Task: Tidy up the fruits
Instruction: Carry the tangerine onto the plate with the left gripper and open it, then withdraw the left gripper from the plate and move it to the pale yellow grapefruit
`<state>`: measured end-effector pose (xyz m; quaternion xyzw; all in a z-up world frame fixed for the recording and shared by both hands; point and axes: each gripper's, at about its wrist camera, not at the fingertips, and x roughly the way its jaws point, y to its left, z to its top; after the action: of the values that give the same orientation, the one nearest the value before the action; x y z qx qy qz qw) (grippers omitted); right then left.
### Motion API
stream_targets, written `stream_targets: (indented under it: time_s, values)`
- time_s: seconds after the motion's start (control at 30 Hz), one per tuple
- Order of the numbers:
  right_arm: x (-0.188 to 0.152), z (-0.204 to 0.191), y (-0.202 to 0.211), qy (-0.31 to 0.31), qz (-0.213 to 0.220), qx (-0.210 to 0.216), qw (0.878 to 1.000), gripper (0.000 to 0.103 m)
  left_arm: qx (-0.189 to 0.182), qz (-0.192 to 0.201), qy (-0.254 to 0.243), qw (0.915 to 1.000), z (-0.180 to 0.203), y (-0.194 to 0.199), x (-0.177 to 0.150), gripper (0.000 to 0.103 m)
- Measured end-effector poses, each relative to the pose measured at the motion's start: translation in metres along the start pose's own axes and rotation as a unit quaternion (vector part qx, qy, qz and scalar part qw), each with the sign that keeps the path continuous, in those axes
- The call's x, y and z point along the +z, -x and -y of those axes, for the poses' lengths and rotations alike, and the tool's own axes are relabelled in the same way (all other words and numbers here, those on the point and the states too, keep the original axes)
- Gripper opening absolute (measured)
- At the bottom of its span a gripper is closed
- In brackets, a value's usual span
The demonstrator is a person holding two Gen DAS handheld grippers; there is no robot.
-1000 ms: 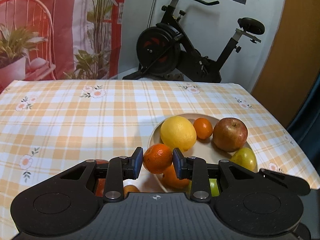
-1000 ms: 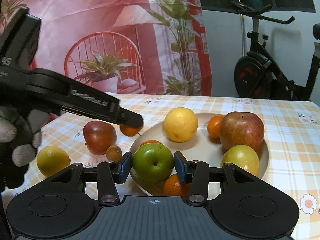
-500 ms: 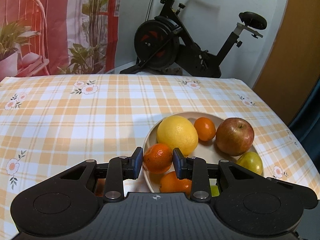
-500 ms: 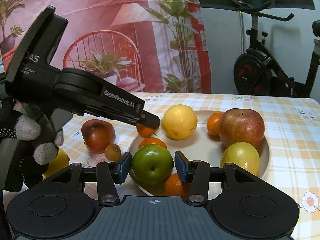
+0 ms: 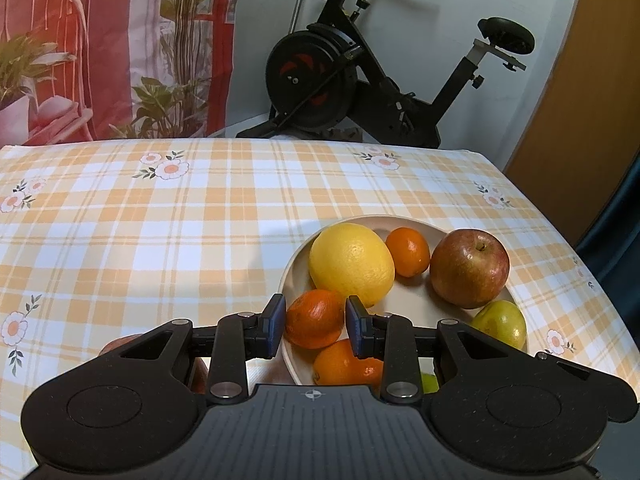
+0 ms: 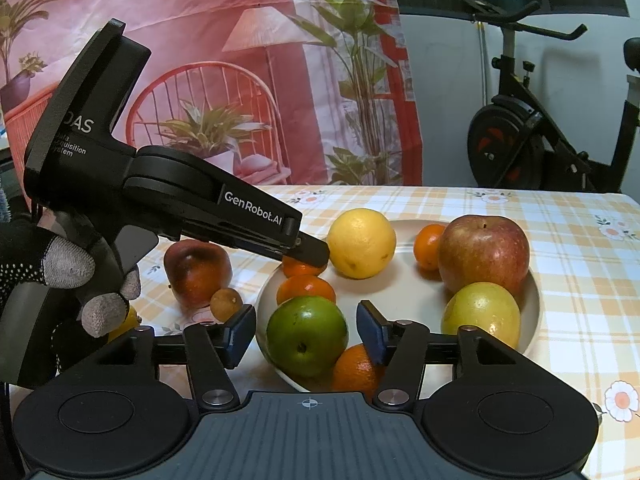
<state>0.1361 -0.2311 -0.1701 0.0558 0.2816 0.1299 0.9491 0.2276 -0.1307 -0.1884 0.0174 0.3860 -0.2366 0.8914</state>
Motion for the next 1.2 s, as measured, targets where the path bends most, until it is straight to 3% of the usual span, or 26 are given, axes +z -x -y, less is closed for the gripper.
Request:
stream_targets:
  time_s: [0.37, 0.4, 0.47, 0.63, 0.97, 1.2]
  values:
    - [-0.001, 0.0, 0.003, -0.007, 0.01, 0.007, 1.0, 0.056, -0.008, 0.012, 0.005, 0.9999, -0.002, 0.015, 0.001, 0.036]
    - [-0.002, 0.0, 0.004, -0.009, 0.012, 0.009, 1.0, 0.056, -0.006, 0.014, 0.006, 0.9999, -0.003, 0.019, 0.001, 0.038]
    - [-0.003, 0.0, 0.006, -0.01, 0.017, 0.013, 1.0, 0.056, -0.001, 0.021, 0.007, 0.9997, -0.005, 0.027, 0.001, 0.052]
    - [-0.004, 0.003, 0.011, -0.012, 0.022, 0.017, 1.0, 0.057, 0.013, 0.039, 0.005, 0.9991, -0.012, 0.05, -0.002, 0.055]
    - [-0.004, 0.001, 0.014, -0.013, 0.029, 0.014, 0.999, 0.057, 0.064, 0.062, 0.014, 0.9959, -0.031, 0.093, -0.017, 0.075]
    - [-0.005, 0.0, 0.016, -0.012, 0.032, 0.006, 0.999, 0.057, 0.101, 0.058, 0.019, 0.9931, -0.048, 0.117, -0.029, 0.083]
